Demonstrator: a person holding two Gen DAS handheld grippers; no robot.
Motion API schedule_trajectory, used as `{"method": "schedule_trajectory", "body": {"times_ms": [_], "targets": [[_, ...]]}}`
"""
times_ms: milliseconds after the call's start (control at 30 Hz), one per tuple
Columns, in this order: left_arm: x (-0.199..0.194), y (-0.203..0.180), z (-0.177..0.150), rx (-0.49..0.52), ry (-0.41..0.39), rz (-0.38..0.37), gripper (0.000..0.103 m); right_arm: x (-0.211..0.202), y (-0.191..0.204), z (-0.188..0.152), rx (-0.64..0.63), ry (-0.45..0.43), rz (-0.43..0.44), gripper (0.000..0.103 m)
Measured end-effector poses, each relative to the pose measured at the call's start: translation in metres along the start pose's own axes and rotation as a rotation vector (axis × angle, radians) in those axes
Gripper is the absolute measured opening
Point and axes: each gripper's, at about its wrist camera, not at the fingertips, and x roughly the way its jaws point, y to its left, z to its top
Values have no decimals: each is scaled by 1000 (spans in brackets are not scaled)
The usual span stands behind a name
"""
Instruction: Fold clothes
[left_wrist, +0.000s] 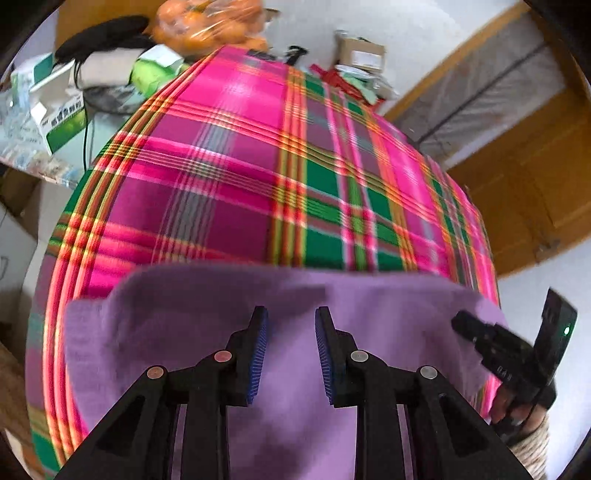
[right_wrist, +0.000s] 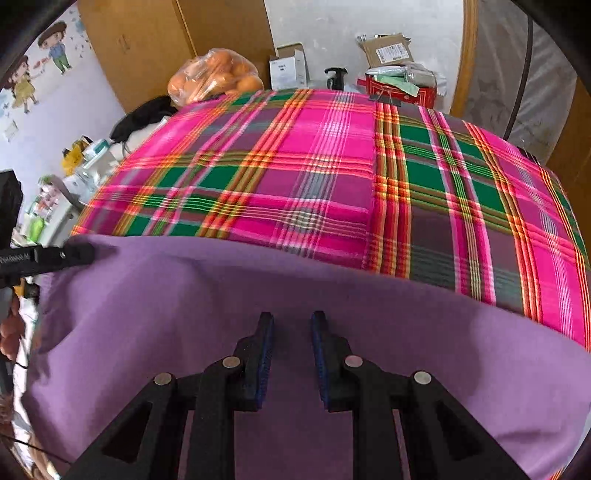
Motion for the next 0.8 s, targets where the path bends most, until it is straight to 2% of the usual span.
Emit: {"method": "schedule_trajectory", "body": {"times_ms": [267, 400, 533, 667, 733, 800], "targets": [[11, 7, 20, 13, -93, -19, 27, 17, -1, 27, -27, -49, -33, 21], [19, 2, 33, 26, -113, 0, 27, 21, -4, 35, -5, -66, -33, 21], [21, -5, 34, 83, -136, 32, 27, 22, -4, 36, -4, -84, -37, 22], [20, -1, 41, 63, -82, 21, 27, 23, -3, 39, -13, -75, -36, 21], [12, 5, 41, 47, -66, 65, 27, 23, -3, 39, -18, -66, -37, 21], [-2, 11, 38, 54, -89, 86, 27, 20, -4, 40, 6, -43, -57, 22]]}}
